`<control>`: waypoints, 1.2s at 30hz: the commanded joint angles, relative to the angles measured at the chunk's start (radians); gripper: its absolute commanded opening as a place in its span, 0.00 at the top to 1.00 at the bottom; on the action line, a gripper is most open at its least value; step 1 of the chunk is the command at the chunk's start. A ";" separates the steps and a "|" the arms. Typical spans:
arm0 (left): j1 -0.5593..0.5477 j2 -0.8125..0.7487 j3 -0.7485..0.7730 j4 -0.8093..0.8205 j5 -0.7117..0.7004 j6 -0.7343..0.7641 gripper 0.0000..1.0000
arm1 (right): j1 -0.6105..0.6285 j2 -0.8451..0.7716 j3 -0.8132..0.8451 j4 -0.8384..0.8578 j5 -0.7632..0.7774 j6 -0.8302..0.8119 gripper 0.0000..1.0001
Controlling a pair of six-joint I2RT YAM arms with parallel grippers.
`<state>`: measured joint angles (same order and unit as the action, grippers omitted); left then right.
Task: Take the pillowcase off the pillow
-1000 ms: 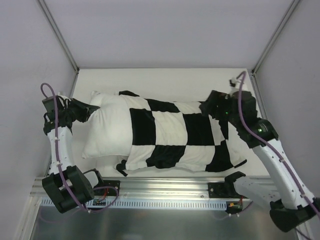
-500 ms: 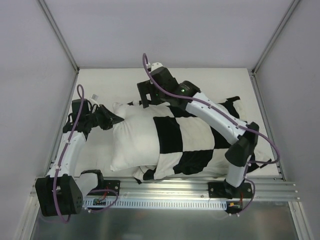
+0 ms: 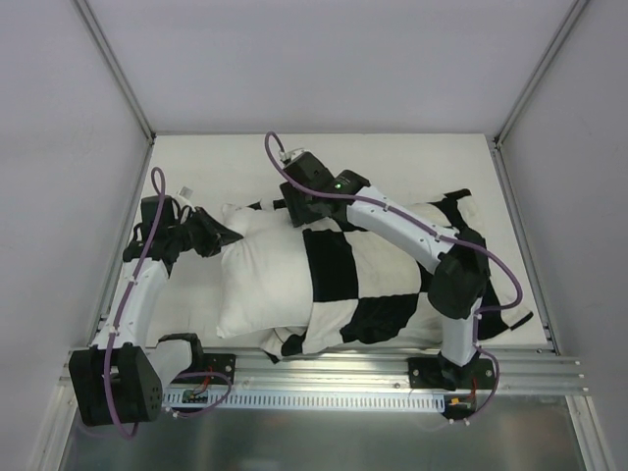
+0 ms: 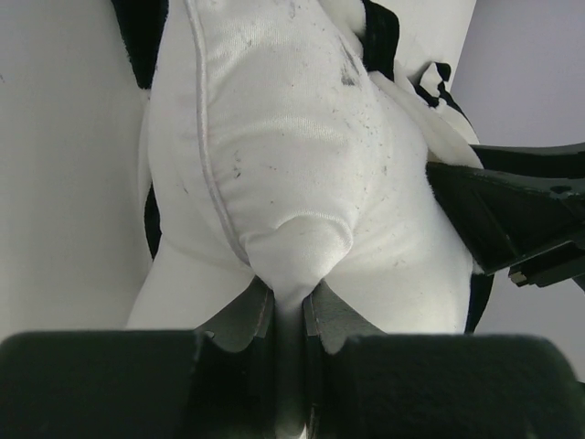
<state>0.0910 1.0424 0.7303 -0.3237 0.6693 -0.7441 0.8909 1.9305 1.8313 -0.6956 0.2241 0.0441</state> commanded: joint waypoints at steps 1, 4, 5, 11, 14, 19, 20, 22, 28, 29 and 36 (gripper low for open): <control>-0.007 -0.022 0.044 -0.006 0.006 0.026 1.00 | -0.042 -0.079 -0.053 -0.036 0.020 0.003 0.60; -0.002 -0.050 0.066 -0.034 -0.008 0.048 1.00 | -0.131 -0.120 -0.130 -0.027 0.037 0.048 0.93; 0.003 -0.059 0.072 -0.055 -0.011 0.052 1.00 | -0.156 -0.157 -0.183 -0.012 0.046 0.065 0.95; 0.055 -0.111 0.104 -0.090 0.006 0.066 1.00 | -0.423 -0.324 -0.389 0.047 0.081 0.109 0.99; 0.119 -0.134 0.124 -0.098 0.038 0.057 1.00 | -0.534 -0.439 -0.495 0.062 0.103 0.126 0.99; 0.174 -0.122 0.196 -0.097 0.061 0.038 1.00 | -0.609 -0.591 -0.603 0.134 0.051 0.128 0.99; 0.171 -0.110 0.210 -0.092 0.059 0.031 1.00 | -0.587 -0.594 -0.595 0.133 0.019 0.123 0.99; 0.162 -0.076 0.250 -0.083 0.030 0.029 1.00 | -0.551 -0.594 -0.558 0.113 0.009 0.102 0.91; 0.162 0.054 0.383 -0.068 -0.025 0.008 1.00 | -0.344 -0.645 -0.504 0.059 0.057 0.108 0.01; 0.162 0.088 0.397 -0.063 -0.025 -0.003 1.00 | -0.290 -0.691 -0.526 0.064 0.076 0.121 0.03; 0.144 0.096 0.340 -0.028 -0.053 -0.020 1.00 | 0.074 -0.780 -0.581 0.128 0.274 0.226 0.04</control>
<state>0.2363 1.1717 1.0657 -0.4362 0.6399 -0.7284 0.8486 1.1564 1.2366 -0.5995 0.3492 0.2123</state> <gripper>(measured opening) 0.079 0.967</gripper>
